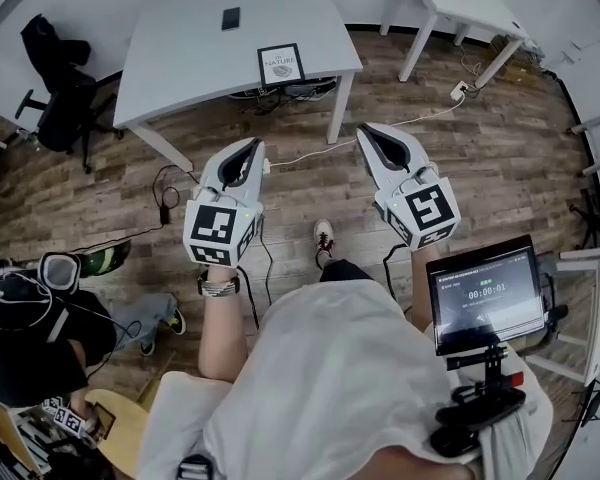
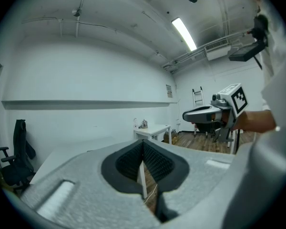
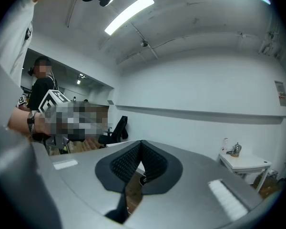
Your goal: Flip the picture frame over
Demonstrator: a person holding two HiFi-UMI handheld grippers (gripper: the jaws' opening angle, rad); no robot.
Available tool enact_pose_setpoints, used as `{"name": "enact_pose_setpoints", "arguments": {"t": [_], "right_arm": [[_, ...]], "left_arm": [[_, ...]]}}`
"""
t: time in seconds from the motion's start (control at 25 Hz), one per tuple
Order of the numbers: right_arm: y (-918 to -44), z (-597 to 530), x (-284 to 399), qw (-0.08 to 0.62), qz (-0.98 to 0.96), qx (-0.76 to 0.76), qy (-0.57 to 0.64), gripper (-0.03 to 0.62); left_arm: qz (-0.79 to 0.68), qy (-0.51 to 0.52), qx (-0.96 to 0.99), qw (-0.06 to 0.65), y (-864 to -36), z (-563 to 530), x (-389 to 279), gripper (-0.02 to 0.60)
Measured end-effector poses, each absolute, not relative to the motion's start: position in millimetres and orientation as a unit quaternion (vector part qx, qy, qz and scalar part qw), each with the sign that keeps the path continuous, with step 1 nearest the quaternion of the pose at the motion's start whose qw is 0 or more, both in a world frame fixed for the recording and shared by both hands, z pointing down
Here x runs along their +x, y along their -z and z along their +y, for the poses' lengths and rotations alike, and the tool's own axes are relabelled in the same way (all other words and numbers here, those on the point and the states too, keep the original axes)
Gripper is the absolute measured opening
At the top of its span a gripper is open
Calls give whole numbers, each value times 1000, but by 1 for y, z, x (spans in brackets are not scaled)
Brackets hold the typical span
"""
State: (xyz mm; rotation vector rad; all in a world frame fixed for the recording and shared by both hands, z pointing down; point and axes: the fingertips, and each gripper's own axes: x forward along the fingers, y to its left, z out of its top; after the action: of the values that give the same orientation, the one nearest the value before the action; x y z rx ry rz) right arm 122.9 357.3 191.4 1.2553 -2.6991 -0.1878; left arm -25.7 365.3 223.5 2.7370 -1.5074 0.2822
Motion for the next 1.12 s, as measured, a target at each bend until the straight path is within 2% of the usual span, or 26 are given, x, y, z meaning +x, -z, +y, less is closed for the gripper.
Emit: {"name": "enact_pose_setpoints", "arguments": {"t": [0.56,0.64,0.88,0.92,0.96,1.12], "right_arm": [[-225,167,126,138,-907,390,77,5],[-233,167,124,142,-911,378,80,52],[-271,175,125,167,-922,337,84,86],[-280,174,126,172,-924,331,83,92],[-288,172,126,177,-926,324,80,94],[-315,132,115,207,-929,299,62,95]], "left_arm": [[-503,-143,852,24,-261,200,-20,3],[-508,-156,847,12,-271,202,-21,3],[-510,-196,838,9,-310,213,-16,3],[-508,-200,838,11,-316,212,-14,6],[-505,-204,838,16,-322,210,-13,57],[-500,-230,834,36,-342,165,-27,61]]}}
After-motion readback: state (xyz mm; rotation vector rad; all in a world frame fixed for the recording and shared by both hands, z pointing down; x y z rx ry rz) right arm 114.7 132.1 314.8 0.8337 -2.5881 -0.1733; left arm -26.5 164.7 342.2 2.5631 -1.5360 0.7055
